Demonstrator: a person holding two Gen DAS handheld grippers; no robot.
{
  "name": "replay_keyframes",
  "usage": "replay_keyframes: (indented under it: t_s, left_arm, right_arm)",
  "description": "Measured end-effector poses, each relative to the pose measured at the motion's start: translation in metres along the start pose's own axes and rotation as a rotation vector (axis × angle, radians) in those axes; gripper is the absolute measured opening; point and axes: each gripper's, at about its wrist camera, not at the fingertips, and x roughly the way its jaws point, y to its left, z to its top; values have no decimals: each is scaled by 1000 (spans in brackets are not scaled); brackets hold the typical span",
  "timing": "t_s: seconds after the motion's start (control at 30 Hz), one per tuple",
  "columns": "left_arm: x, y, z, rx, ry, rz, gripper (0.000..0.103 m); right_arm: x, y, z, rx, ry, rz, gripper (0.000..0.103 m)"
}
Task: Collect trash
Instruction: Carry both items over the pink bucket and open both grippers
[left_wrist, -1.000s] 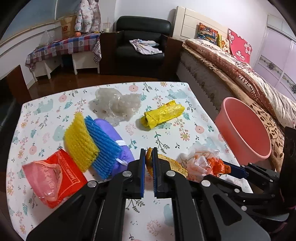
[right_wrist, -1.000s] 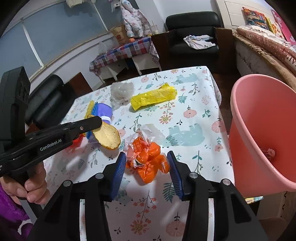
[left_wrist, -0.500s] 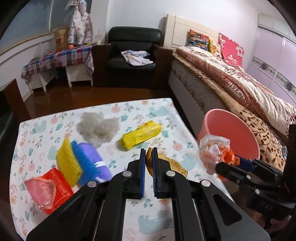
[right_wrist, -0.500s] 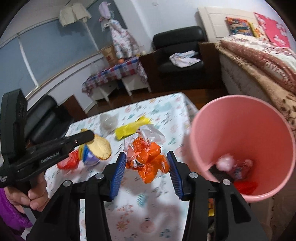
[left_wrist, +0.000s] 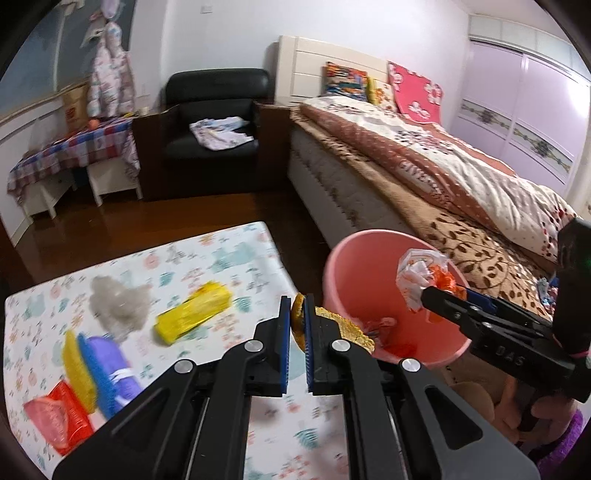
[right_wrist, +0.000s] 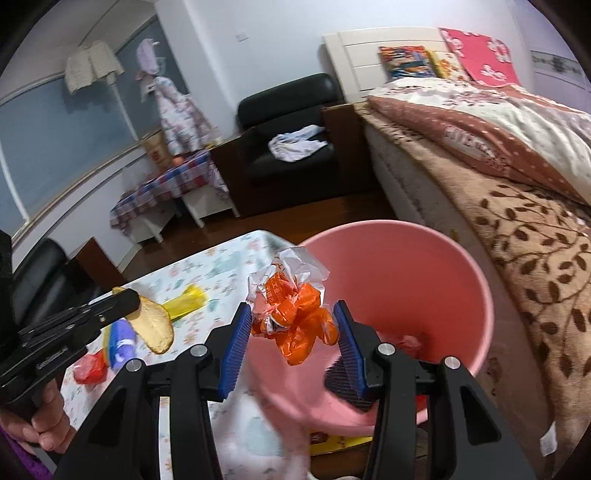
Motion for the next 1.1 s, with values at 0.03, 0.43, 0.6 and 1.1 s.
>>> replay_keyframes:
  t_s: [0.03,0.43,0.6,1.1]
  left_arm:
    - [2,-6,2,8,-3,-10,6]
    - [45,-59,9,91,32,-77,6]
    - [61,-64,4,94,56,-66,6]
    - [68,-57,7,58,70,-75,45]
  right_arm:
    - [0,-6,1,10,-1,-12,46]
    - [9,-45,-1,64,20,-86,46]
    - [14,-51,-4,77,34,-92,46]
    - [23,-54,-6,89,38,-102,47]
